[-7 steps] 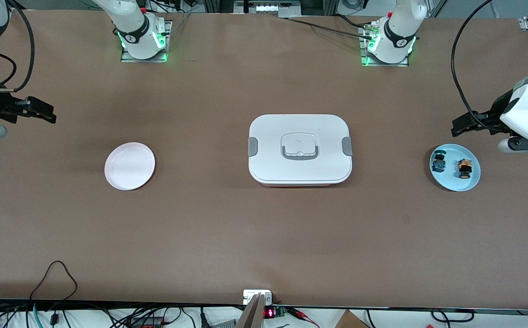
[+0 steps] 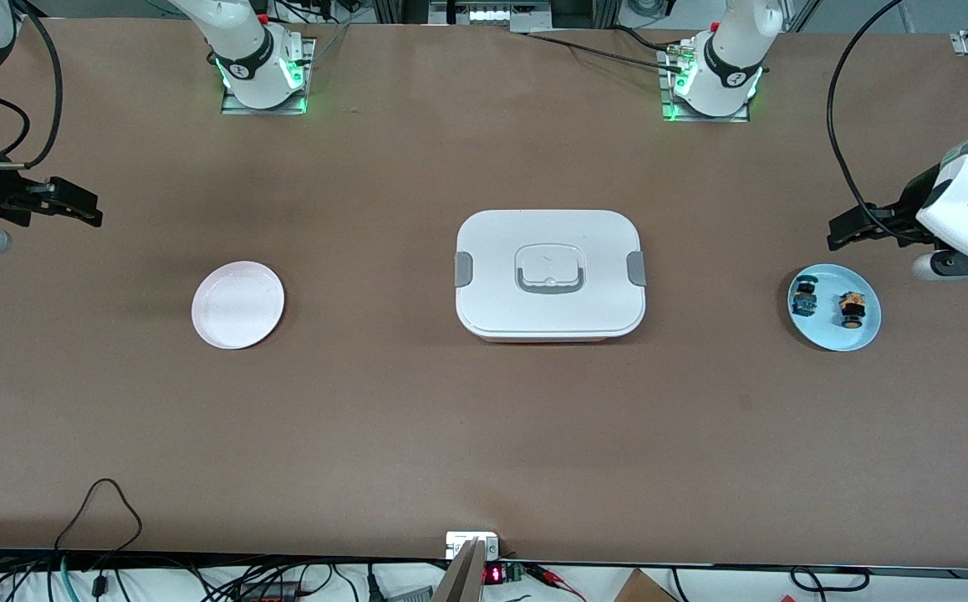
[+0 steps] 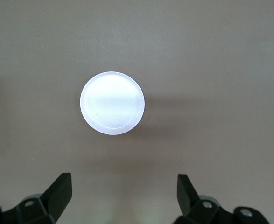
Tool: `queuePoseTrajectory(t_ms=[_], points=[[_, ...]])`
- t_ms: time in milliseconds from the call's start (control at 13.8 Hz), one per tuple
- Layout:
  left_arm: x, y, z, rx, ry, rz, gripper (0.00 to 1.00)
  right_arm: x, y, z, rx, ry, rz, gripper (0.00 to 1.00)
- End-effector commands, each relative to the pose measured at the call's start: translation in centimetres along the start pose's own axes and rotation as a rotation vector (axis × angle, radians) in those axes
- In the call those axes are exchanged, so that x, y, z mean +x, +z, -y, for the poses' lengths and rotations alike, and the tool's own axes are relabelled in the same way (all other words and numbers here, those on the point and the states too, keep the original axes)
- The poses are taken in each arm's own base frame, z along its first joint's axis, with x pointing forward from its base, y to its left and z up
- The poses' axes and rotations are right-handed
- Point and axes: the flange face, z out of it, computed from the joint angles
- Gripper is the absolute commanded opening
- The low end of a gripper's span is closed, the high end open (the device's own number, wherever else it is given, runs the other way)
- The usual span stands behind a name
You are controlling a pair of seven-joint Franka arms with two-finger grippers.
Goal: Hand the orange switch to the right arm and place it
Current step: 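Move the left gripper toward the light-blue plate of switches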
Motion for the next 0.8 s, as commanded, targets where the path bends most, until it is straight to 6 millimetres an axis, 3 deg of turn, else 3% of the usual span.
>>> queuePoseTrajectory(t_ms=[0, 725], points=[[-0.1, -0.9, 0.3, 0.018, 0.016, -0.003, 1.0, -0.4, -0.8, -0.1, 0.013, 0.015, -0.015, 1.0], [-0.9, 0.7, 0.4, 0.028, 0.055, 0.092, 1.0, -0.2, -0.9, 0.0, 0.014, 0.015, -0.031, 1.0]])
